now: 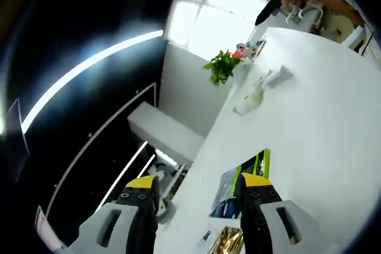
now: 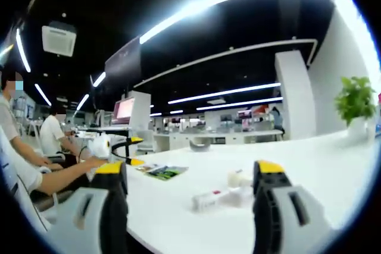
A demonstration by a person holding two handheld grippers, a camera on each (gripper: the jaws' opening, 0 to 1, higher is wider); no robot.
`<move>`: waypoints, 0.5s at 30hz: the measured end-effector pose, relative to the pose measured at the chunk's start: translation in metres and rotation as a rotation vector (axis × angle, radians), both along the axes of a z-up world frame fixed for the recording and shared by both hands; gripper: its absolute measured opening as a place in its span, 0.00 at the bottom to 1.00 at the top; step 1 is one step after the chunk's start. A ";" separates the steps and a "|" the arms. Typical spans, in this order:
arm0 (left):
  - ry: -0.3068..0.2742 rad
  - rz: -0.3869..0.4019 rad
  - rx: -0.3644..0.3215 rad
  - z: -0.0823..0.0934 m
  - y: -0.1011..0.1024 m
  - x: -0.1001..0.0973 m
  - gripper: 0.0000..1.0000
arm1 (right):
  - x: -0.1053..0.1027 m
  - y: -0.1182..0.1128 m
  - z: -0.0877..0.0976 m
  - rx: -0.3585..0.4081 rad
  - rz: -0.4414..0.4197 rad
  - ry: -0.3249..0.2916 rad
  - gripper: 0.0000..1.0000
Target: Arrange the skincare products in the storage area until every visible bottle or jar stands upright without overlapping.
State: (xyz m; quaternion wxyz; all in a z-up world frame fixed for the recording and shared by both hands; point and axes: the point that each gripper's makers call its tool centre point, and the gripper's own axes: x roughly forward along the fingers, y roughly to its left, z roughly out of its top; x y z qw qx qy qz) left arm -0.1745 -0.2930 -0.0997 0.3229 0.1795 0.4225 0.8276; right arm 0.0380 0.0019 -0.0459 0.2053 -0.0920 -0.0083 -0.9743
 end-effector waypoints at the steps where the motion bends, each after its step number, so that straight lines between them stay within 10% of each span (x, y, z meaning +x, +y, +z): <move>1: -0.005 0.001 0.006 -0.001 -0.003 -0.001 0.54 | 0.000 0.000 0.001 -0.001 0.000 0.003 0.88; 15: -0.060 0.031 -0.072 -0.031 0.000 0.018 0.52 | 0.009 0.003 0.005 -0.009 -0.002 0.020 0.88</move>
